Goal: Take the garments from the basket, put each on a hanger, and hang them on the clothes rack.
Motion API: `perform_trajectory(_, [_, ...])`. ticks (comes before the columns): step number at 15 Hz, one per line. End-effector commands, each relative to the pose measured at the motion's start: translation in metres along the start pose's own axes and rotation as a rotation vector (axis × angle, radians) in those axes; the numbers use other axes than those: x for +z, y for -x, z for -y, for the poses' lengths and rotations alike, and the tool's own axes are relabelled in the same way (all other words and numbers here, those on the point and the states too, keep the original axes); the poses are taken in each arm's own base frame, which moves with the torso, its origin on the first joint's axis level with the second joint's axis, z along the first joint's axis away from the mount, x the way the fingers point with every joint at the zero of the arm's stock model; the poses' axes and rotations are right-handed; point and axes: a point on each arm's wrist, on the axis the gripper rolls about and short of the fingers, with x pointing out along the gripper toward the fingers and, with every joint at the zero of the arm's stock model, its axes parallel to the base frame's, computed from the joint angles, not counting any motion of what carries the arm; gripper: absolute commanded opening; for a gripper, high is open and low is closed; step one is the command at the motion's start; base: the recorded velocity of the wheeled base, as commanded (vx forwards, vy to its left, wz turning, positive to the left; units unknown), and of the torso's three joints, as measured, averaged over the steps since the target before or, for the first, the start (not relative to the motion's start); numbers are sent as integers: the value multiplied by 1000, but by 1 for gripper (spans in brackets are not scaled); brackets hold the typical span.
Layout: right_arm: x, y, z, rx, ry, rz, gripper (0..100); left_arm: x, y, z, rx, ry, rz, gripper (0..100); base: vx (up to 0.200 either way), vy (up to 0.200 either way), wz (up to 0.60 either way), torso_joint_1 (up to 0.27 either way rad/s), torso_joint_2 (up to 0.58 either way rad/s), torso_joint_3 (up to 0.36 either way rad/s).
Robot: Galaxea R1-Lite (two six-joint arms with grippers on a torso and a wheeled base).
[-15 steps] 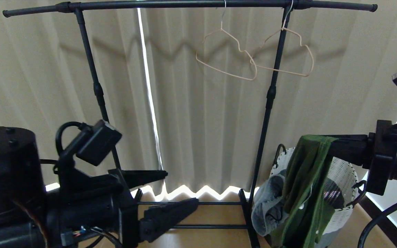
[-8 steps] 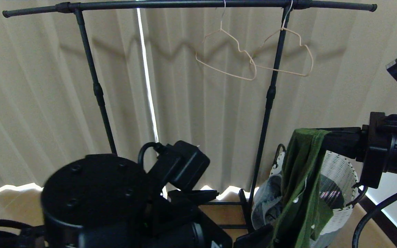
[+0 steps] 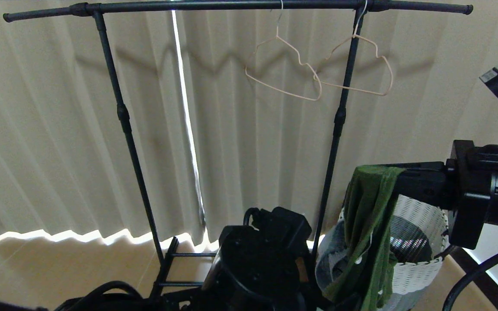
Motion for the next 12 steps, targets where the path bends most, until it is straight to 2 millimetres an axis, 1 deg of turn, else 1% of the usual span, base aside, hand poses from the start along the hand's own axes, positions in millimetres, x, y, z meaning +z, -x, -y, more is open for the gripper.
perform_trajectory(1, [1, 0, -1, 4, 2, 2, 0, -2, -23, -15, 55, 19, -20, 100, 0, 0, 0, 0, 0, 0])
perform_trajectory(2, [1, 0, -1, 5, 2, 4, 0, -3, -29, -17, 62, 23, -26, 100, 0, 0, 0, 0, 0, 0])
perform_trajectory(3, [2, 0, -1, 7, 2, 8, 0, -5, -46, -16, 71, 32, -32, 100, 0, 0, 0, 0, 0, 0])
perform_trajectory(5, [4, 0, -1, 7, 2, 16, 0, -5, -61, -15, 74, 51, -31, 100, 0, 0, 0, 0, 0, 0])
perform_trajectory(7, [6, 0, -1, 7, 4, 22, 0, -14, -64, -21, 97, 59, -59, 100, 0, 0, 0, 0, 0, 0])
perform_trajectory(9, [7, 0, -1, 7, 4, 23, 0, -15, -60, -25, 111, 61, -66, 100, 0, 0, 0, 0, 0, 0])
perform_trajectory(11, [7, 0, -1, 7, 5, 26, 0, -27, -40, -35, 140, 40, -112, 100, 0, 0, 0, 0, 0, 0])
perform_trajectory(12, [7, 0, -1, 5, 4, 26, 0, -31, -36, -39, 153, 40, -125, 100, 0, 0, 0, 0, 0, 0])
